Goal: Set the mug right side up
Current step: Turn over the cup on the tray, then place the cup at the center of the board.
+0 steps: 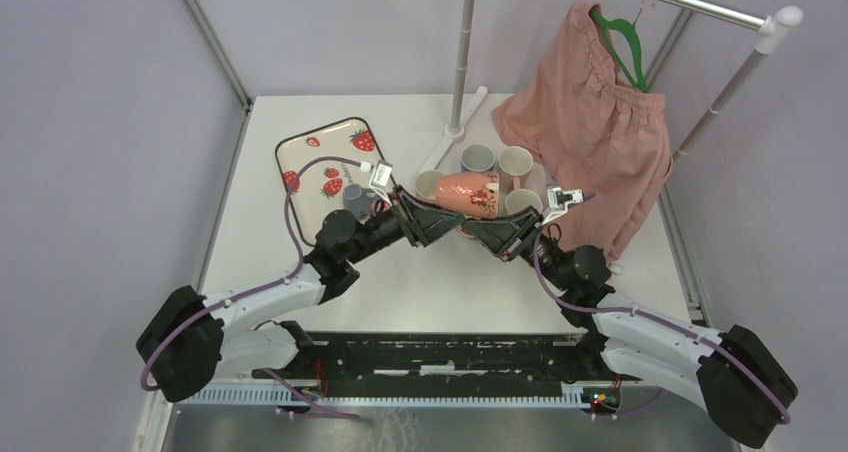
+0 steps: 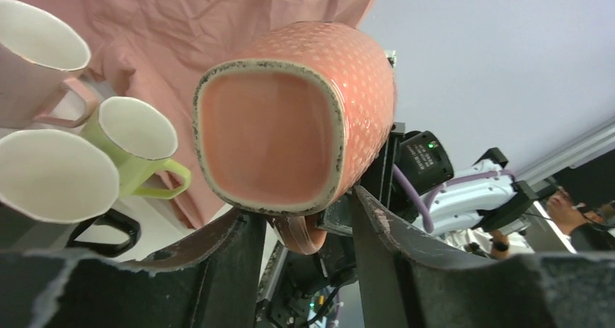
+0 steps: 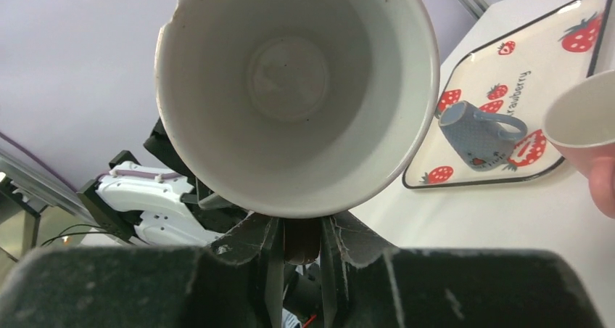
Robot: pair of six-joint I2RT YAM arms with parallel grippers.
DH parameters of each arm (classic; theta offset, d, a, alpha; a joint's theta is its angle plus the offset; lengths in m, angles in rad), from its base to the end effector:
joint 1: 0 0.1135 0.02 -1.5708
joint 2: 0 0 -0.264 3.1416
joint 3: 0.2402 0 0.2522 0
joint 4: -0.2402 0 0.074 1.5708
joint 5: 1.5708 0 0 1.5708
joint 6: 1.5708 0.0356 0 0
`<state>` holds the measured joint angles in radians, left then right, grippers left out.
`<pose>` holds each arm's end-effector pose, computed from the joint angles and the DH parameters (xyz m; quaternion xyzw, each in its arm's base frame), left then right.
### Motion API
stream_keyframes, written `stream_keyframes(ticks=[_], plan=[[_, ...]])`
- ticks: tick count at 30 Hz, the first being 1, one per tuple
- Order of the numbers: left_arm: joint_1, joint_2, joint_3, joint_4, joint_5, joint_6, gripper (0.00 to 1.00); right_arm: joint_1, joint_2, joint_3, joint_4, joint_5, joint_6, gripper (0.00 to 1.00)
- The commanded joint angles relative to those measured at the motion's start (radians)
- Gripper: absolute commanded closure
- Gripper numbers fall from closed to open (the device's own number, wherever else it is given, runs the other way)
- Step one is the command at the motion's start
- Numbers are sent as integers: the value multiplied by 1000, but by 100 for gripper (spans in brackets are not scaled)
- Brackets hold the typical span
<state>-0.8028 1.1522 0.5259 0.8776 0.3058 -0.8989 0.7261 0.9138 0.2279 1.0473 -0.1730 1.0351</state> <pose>0.1666 -0.1879 0.2866 0.0911 0.6108 -0.6487 0.4447 0.1368 0.1296 0.2524 0.0169 0.5706 0.6633 0.4840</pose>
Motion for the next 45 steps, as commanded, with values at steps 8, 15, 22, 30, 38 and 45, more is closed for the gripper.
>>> stream_keyframes(ticks=[8,15,22,30,38,45], plan=[[-4,-188,-43,-288,-178,193,42,1,-91,71,-65,35,-131,100],[-4,-418,-66,-656,-439,312,38,0,-199,119,-345,132,-295,100],[-4,-489,12,-981,-645,368,27,45,-247,194,-669,258,-420,100],[-4,-515,83,-1110,-709,431,26,183,-248,302,-961,414,-515,100],[-4,-453,174,-1243,-739,479,25,231,-264,350,-1225,479,-529,100],[-4,-491,158,-1228,-767,468,25,235,-268,382,-1397,519,-553,100]])
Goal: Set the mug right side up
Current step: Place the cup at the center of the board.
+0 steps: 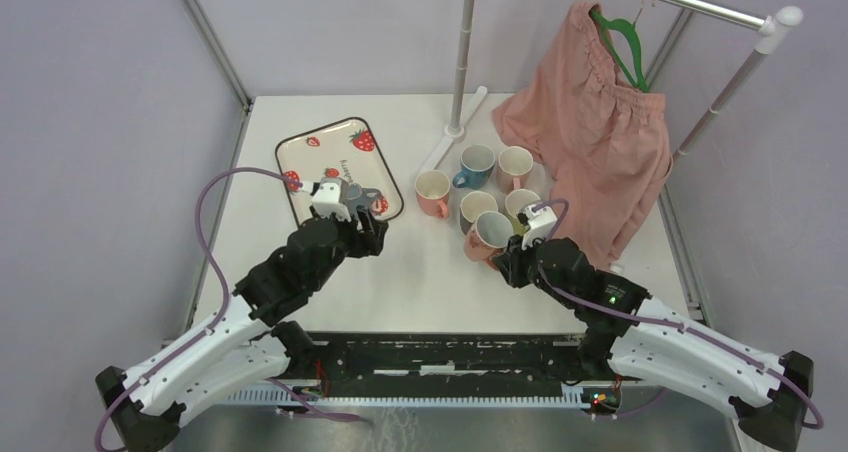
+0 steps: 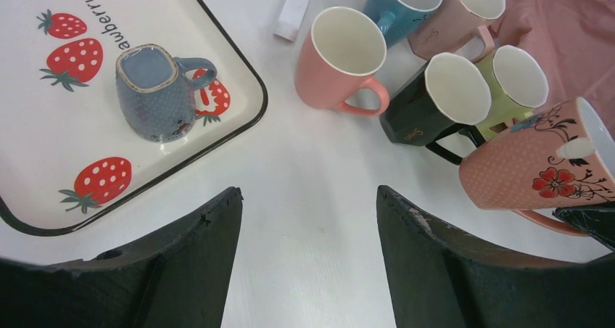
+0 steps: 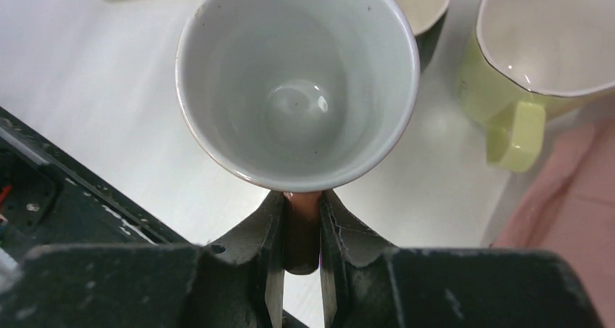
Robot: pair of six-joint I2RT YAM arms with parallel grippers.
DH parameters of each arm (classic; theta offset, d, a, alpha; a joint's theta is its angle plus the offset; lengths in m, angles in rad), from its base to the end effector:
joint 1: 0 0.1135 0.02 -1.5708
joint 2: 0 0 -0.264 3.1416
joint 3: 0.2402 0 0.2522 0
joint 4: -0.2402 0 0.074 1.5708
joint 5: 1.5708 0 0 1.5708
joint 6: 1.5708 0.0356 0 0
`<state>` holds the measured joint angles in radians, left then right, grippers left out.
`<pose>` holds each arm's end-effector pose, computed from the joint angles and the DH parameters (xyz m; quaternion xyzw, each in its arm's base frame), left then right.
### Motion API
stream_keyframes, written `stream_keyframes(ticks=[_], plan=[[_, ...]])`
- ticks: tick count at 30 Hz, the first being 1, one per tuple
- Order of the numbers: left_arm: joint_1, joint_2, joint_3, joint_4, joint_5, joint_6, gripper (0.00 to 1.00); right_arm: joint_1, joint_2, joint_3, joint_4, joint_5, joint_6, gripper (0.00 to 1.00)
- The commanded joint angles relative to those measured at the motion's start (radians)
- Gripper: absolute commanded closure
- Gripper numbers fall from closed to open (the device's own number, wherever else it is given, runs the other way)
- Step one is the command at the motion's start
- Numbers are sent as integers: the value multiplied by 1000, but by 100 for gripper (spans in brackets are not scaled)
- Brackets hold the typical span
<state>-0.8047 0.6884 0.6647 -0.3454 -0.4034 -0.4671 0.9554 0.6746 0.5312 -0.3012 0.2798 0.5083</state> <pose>0.1224 -0.1070 0.2969 0.0241 0.8157 -0.1960 0.5438 0.1019 0.1270 0.2562 -0.1130 0.8330 0.2655 0.4720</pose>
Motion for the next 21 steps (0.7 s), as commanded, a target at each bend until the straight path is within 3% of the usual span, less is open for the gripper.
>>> stream_keyframes(ticks=[1,21], plan=[[-2,-33,19,-10,-65,35,25,6,-29,79,-68,70,-29,100],[-2,-13,15,-28,-81,13,25,7,-47,18,-177,100,-5,100]])
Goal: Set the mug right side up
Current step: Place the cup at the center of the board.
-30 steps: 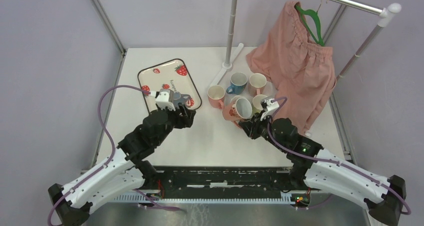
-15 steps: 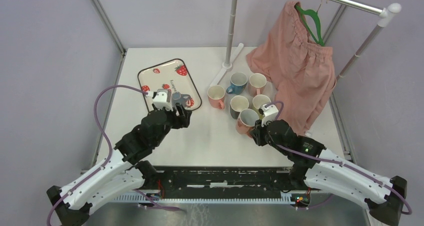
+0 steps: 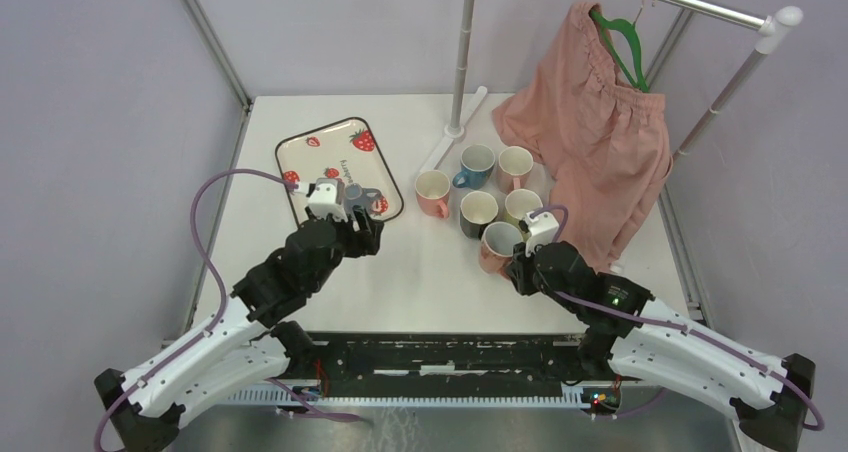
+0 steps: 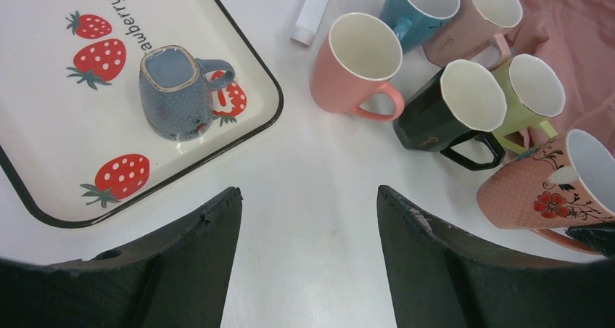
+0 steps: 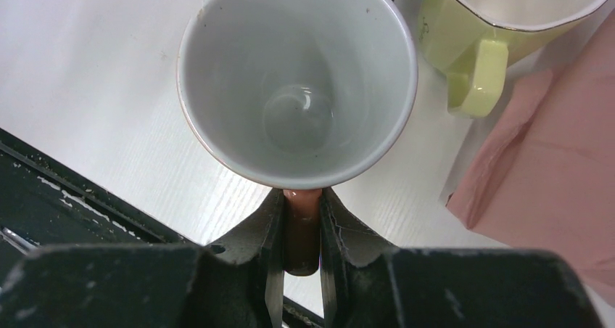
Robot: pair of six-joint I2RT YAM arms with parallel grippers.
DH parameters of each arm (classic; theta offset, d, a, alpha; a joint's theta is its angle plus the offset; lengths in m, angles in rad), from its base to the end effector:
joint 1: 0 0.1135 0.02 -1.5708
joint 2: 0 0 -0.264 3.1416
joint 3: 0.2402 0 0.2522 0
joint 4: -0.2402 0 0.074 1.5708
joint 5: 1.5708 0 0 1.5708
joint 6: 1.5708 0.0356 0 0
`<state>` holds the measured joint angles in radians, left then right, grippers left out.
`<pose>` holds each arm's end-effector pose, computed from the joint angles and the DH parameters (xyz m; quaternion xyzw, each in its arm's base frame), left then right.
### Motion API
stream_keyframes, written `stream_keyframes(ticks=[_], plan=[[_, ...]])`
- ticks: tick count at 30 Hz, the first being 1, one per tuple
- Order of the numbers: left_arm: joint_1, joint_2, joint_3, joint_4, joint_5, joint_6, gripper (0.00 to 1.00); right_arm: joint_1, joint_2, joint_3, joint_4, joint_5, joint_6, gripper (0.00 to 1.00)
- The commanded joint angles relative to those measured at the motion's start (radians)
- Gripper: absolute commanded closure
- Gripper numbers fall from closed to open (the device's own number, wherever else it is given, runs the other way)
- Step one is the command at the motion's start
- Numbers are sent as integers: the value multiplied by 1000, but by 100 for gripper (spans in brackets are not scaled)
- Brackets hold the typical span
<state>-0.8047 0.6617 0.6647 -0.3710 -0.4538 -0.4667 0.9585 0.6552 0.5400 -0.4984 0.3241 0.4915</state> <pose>0.1190 -0.1012 0.2983 0.0097 0.8134 -0.1781 0.5537 0.0949 0.1154 0.2438 -0.1304 0.8694 0.1942 0.4352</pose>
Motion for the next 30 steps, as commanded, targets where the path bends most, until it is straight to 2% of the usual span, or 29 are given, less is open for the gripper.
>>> stream_keyframes(ticks=[1,14,30], plan=[[-2,19,15,-1,-28,13,25,3,-28,8,7,64,12,100],[-2,53,6,24,-9,6,25,4,-22,-32,-33,141,42,100],[-2,58,1,24,-11,10,25,5,13,-109,131,194,25,100]])
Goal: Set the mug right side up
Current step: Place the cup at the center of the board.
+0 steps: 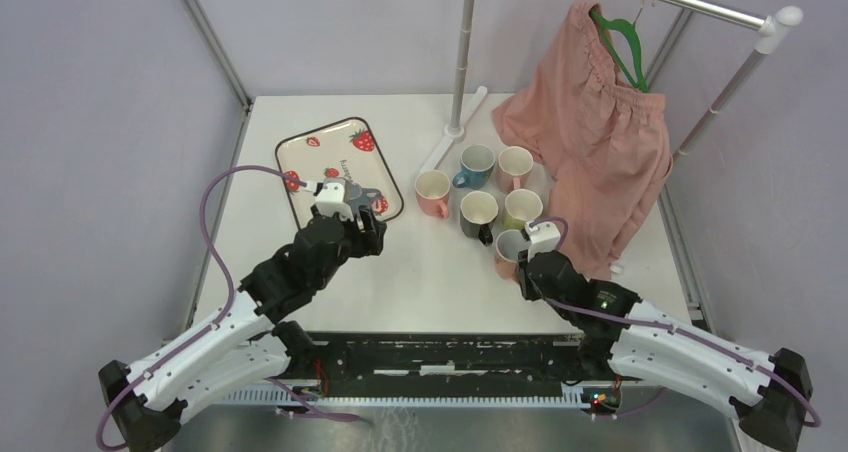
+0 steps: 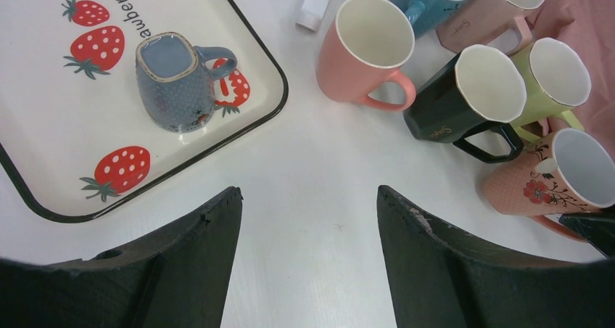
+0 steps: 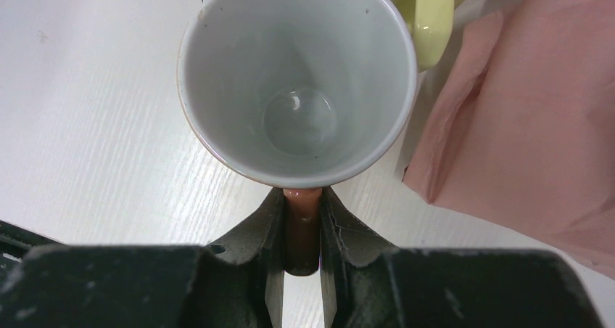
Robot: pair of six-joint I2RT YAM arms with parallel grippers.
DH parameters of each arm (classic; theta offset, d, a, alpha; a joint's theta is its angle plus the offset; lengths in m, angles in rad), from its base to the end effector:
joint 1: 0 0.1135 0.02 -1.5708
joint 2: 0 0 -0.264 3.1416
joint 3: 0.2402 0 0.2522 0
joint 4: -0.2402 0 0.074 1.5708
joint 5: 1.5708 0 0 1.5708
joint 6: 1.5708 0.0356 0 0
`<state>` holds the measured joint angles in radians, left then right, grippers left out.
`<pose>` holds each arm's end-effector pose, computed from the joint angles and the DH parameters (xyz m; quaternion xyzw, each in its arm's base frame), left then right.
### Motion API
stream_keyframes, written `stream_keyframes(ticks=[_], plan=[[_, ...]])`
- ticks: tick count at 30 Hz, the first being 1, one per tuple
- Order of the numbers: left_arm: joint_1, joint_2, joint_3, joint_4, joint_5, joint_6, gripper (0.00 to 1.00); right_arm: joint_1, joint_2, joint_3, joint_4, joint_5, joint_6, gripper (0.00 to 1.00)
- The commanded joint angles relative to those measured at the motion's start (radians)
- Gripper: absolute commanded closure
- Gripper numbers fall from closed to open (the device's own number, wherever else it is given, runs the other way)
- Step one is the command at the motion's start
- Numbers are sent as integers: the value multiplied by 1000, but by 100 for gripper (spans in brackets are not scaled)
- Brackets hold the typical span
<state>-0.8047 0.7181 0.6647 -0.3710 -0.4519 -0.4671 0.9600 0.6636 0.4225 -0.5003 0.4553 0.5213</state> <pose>0.1260 -0.1086 0.2904 0.0178 0.8276 -0.1625 0.5370 0.0945 0.1077 0.2043 -0.1053 0.8900 0.1124 0.4291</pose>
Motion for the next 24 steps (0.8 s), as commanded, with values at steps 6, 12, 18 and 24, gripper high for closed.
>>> stream_keyframes(ticks=[6,12,18,24], plan=[[-2,2,-1,24,-14,12,25,3,22,-17,169,74,-12,100],[-2,5,-1,23,-14,15,25,4,26,-44,205,77,-25,100],[-2,10,3,24,-14,17,25,3,43,-61,240,80,-33,100],[-2,15,1,24,-12,16,25,3,58,-73,285,89,-45,100]])
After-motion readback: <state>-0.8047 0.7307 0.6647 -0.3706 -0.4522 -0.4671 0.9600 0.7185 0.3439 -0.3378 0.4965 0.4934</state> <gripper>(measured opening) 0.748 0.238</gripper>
